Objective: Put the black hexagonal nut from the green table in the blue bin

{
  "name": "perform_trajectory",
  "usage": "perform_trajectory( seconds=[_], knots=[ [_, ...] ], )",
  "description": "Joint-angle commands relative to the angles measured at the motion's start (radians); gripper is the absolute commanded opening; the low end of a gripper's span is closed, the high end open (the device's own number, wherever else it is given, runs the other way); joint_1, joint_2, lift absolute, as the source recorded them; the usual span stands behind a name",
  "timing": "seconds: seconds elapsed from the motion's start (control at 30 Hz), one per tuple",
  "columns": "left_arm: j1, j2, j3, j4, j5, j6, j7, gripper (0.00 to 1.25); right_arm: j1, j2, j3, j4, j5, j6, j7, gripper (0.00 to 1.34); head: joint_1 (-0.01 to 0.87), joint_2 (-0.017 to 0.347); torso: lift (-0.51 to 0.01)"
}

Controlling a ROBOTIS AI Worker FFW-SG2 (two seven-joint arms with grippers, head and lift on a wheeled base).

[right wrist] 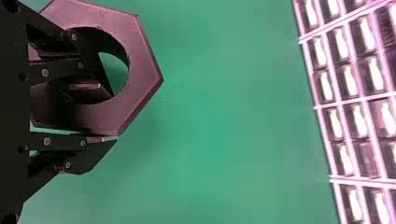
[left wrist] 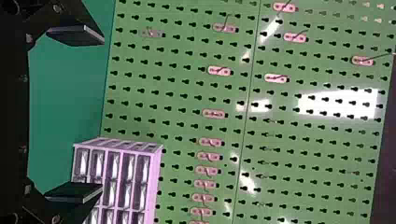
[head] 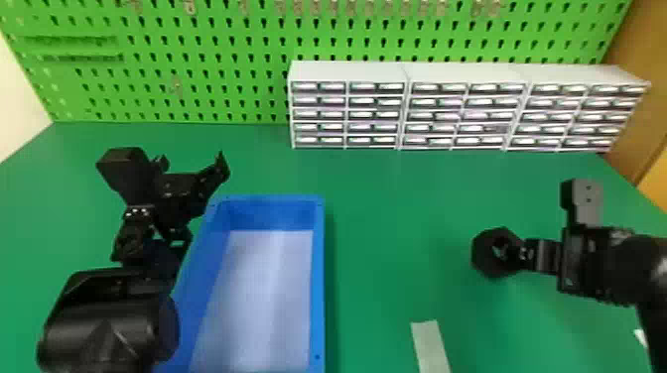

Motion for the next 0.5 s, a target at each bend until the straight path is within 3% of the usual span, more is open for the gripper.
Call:
perform_trajectory(
  seconds=[0.0, 0.47],
  knots=[
    [0.0, 0.0, 0.001, 0.003, 0.0, 0.0, 0.0, 1.08, 0.0, -0.002, 0.002, -0.03, -0.009, -0.009, 0.0, 0.32, 0.686, 0.051, -0.097],
    [0.002, 0.0, 0.0, 0.003, 0.0, 0.0, 0.0, 1.08, 0.005, -0.012, 0.044, -0.115, -0.07, -0.121, 0.0, 0.32, 0.686, 0.051, -0.097]
  ],
)
